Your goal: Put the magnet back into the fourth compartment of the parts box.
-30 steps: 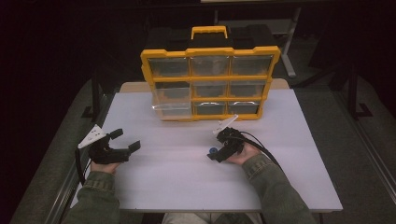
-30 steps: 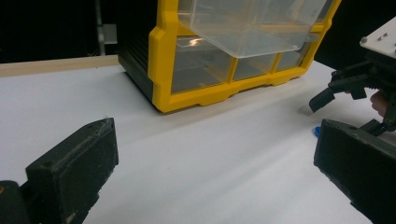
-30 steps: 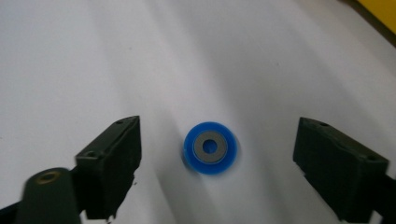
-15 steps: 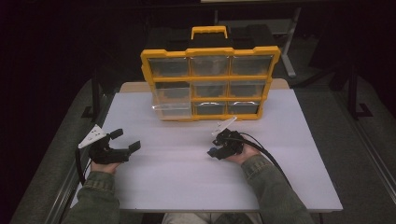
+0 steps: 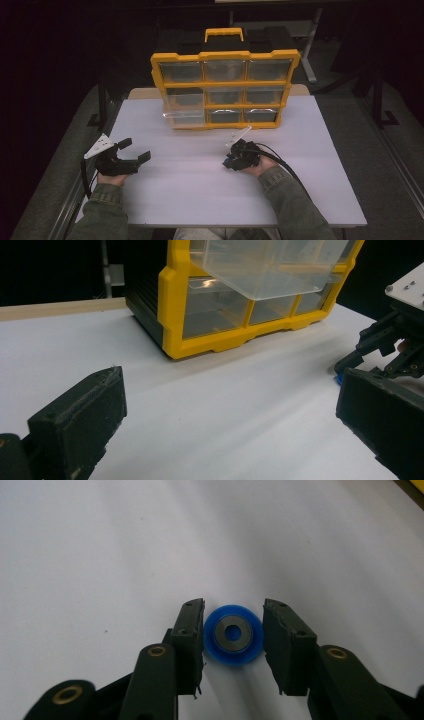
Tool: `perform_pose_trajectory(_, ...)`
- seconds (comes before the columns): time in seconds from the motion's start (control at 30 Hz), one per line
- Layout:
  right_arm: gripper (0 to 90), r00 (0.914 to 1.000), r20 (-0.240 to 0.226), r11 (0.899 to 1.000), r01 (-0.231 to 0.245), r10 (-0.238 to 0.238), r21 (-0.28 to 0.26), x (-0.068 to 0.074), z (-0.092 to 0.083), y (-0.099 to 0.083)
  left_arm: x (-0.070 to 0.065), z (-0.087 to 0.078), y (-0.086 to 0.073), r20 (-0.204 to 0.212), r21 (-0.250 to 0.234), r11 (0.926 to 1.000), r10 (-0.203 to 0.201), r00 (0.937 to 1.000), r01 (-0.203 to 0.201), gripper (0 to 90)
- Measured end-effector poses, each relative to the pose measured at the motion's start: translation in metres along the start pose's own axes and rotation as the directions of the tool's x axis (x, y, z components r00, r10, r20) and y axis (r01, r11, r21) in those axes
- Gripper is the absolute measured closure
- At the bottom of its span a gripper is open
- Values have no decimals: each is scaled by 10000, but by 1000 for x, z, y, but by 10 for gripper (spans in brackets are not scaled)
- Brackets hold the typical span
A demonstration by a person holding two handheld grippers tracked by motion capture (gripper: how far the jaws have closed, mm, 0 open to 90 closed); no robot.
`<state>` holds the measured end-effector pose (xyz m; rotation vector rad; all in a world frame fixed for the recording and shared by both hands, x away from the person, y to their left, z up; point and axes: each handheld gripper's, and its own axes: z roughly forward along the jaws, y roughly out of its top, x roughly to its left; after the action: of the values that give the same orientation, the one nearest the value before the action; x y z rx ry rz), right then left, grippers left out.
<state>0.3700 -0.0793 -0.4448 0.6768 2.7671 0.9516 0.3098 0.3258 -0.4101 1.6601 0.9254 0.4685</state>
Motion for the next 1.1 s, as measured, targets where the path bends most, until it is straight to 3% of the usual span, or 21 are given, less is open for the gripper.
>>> perform_pose_trajectory(0.07,605,9998,-78,9998,-176,176,-5,-1,0,0,0,0,0,1,15,10000,-5,10000,5,0)
perform_pose_trajectory(0.3,612,9999,-115,10000,-80,80,-40,-3,0,0,0,0,0,-9,10,10000,-20,10000,20,0)
perform_pose_trajectory(0.37,612,9983,-303,9987,-499,497,-59,-4,-1,-1,0,0,0,-14,39,10000,1,10000,-1,0)
perform_pose_trajectory(0.43,612,9976,-340,9981,-607,603,-107,-4,-1,0,0,0,0,-16,51,10000,4,10000,-4,0)
perform_pose_trajectory(1.1,611,9951,-596,9958,-818,793,-407,-9,-21,10,0,0,0,-21,37,10000,-1,10000,1,0)
